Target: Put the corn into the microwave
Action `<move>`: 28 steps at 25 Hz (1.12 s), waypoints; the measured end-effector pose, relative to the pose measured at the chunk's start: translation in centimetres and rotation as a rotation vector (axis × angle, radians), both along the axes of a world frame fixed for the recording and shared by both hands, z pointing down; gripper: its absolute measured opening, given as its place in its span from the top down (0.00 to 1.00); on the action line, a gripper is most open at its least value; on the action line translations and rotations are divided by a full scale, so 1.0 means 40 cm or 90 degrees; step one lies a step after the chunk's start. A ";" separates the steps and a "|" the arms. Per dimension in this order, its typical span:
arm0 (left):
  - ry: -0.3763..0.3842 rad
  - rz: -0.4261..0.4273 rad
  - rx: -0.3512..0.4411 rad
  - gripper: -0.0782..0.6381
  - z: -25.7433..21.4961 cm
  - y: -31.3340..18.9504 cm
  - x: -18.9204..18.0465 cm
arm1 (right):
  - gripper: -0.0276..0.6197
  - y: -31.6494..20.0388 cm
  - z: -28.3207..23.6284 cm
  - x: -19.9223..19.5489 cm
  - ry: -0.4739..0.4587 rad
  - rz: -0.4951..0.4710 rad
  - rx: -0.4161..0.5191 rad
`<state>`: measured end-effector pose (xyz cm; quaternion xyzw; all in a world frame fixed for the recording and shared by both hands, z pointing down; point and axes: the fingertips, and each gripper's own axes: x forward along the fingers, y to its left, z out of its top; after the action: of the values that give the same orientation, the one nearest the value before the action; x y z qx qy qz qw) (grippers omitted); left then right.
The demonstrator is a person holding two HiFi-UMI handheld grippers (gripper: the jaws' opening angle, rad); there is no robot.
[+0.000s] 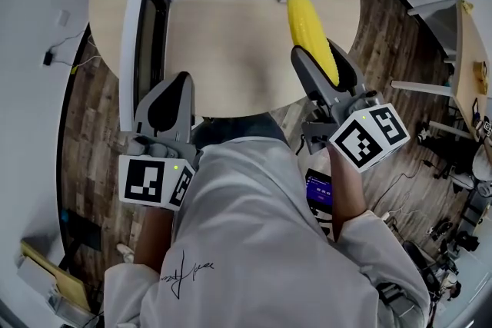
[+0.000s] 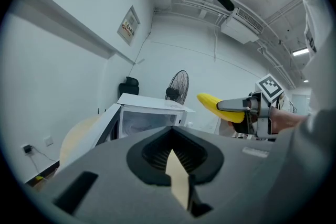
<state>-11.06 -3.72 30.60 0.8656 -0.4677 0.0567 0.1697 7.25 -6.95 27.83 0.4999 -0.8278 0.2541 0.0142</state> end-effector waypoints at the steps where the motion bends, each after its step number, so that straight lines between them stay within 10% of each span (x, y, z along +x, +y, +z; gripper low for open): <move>1: 0.000 -0.001 -0.001 0.90 0.001 -0.006 -0.001 | 0.55 -0.008 0.001 0.000 0.002 -0.002 0.000; 28: 0.006 -0.026 -0.016 0.90 0.016 -0.085 0.027 | 0.55 -0.167 0.134 -0.037 -0.001 -0.060 -0.054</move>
<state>-9.99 -7.13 31.26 0.8538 -0.4841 0.0551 0.1835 5.79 -13.64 33.20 0.4587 -0.8392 0.2884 0.0464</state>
